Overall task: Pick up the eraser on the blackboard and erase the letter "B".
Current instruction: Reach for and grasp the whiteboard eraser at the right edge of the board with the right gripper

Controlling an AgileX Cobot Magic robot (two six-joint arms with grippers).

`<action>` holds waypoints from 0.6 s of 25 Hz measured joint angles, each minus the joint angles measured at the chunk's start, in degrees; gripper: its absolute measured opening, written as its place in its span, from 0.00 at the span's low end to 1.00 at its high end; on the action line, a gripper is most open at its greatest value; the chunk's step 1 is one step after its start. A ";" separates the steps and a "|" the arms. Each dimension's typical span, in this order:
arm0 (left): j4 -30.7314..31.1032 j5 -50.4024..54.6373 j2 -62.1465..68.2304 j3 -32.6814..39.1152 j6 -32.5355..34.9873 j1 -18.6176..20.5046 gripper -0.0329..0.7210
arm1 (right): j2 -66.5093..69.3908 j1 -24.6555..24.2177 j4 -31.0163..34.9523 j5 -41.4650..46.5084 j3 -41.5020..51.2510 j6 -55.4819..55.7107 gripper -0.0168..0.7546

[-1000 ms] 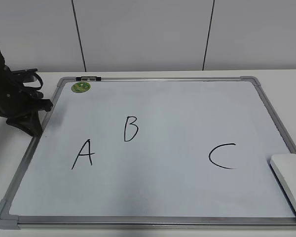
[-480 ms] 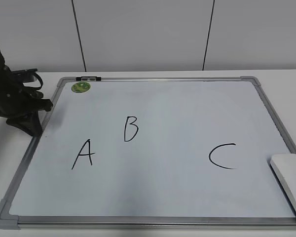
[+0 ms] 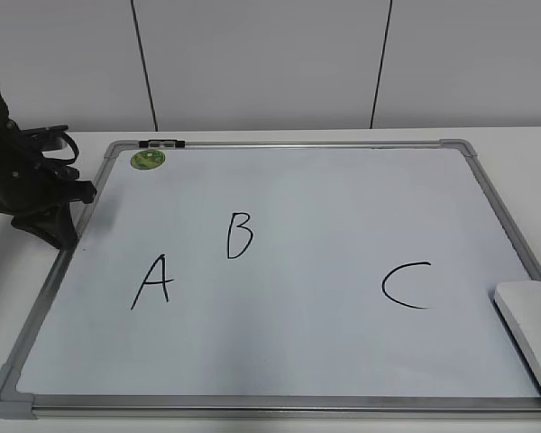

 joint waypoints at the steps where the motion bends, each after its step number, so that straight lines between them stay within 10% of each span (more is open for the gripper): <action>1: -0.02 0.00 0.00 0.00 0.00 0.00 0.10 | 2.06 0.00 0.39 -1.86 0.00 0.00 0.79; 15: -0.24 0.04 0.00 -0.03 0.00 0.00 0.10 | 36.19 0.00 5.41 -9.08 0.00 -6.58 0.89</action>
